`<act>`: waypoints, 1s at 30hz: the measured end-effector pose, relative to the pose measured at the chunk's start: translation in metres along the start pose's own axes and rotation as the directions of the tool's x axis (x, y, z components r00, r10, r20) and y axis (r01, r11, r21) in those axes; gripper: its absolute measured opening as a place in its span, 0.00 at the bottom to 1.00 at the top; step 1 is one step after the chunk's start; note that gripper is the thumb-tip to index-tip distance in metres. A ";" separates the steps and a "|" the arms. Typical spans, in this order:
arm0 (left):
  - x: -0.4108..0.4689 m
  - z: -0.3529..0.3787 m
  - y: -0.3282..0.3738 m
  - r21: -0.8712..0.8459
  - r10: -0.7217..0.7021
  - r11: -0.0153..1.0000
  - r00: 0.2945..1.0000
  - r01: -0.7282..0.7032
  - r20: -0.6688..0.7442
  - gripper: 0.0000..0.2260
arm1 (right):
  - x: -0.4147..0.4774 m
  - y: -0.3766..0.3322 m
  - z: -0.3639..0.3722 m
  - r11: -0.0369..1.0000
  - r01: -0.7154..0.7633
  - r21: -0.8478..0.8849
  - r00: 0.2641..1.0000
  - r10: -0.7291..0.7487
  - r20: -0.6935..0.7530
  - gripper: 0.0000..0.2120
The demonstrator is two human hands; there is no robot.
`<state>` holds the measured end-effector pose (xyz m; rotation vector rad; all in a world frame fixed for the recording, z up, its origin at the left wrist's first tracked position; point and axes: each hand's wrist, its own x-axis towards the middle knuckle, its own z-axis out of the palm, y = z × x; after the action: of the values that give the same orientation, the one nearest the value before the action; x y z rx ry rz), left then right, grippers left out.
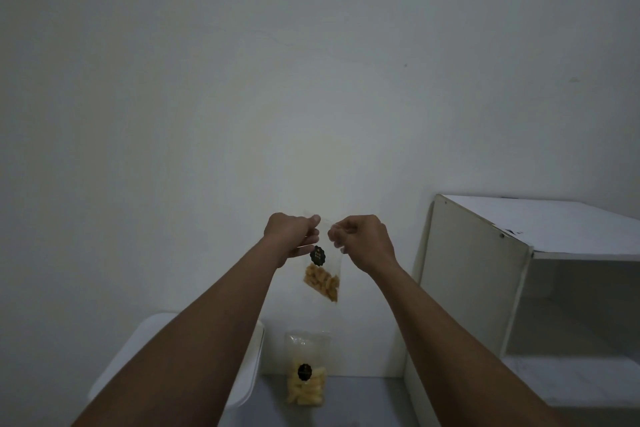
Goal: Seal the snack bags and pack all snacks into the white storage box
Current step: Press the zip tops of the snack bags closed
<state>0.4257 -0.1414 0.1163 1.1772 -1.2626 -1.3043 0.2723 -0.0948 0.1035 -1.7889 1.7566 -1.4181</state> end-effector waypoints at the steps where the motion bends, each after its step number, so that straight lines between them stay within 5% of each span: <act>1: 0.001 0.000 -0.001 -0.010 -0.011 1.000 1.000 0.011 0.006 0.09 | -0.001 0.001 0.001 1.000 -0.001 -0.002 1.000 0.001 -0.001 0.05; 5: 0.000 0.000 0.000 -0.015 0.012 1.000 1.000 -0.012 0.007 0.06 | -0.005 0.004 0.005 1.000 0.012 -0.004 1.000 -0.012 0.022 0.04; 10: 0.004 -0.003 -0.002 0.081 0.076 0.993 0.994 -0.082 0.076 0.05 | -0.005 0.001 0.002 0.989 -0.097 0.116 0.983 0.076 0.168 0.17; 18: 0.002 -0.011 -0.007 0.130 0.017 0.990 0.974 -0.047 0.226 0.06 | -0.003 -0.002 -0.004 0.955 -0.232 0.187 0.921 0.154 0.357 0.06; 26: 0.007 -0.023 -0.020 0.120 -0.144 0.986 0.961 0.119 0.236 0.07 | -0.005 -0.002 0.006 0.931 -0.310 0.191 0.892 0.215 0.399 0.07; 30: 0.009 -0.020 -0.028 0.137 -0.175 0.979 0.962 0.148 0.211 0.06 | -0.017 0.003 0.014 0.963 -0.257 0.084 0.926 0.221 0.305 0.09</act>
<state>0.4448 -0.1519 0.0882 1.2672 -1.4467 -1.5331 0.2849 -0.0870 0.0869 -1.5653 1.6293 -1.0753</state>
